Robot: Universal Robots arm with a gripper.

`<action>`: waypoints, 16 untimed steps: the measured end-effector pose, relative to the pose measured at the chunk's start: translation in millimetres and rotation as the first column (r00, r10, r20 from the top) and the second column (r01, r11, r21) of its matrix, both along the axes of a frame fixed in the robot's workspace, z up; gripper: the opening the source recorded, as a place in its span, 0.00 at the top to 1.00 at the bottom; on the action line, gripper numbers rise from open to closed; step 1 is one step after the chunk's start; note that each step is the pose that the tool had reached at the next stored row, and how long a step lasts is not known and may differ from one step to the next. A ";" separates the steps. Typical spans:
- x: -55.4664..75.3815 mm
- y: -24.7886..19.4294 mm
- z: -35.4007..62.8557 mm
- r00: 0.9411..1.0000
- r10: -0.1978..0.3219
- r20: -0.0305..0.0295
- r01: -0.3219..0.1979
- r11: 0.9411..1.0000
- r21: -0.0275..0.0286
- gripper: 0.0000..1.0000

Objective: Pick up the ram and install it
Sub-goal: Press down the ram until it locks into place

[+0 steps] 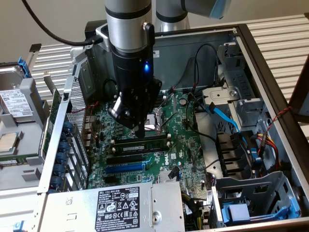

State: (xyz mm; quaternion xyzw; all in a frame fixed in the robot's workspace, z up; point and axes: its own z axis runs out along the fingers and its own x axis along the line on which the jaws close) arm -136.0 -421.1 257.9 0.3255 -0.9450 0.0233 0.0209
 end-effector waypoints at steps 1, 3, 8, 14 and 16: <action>0.0 0.0 0.0 1.000 -0.010 0.000 0.010 1.000 -0.001 0.89; 0.0 0.0 0.0 0.999 -0.032 0.000 0.032 0.999 -0.003 0.89; -0.1 0.0 0.0 0.996 -0.084 0.000 0.084 0.996 -0.007 0.89; 0.0 0.1 -0.1 0.989 -0.146 0.004 0.146 0.989 -0.008 0.89; 0.0 0.0 0.0 0.986 -0.168 0.007 0.168 0.986 -0.008 0.89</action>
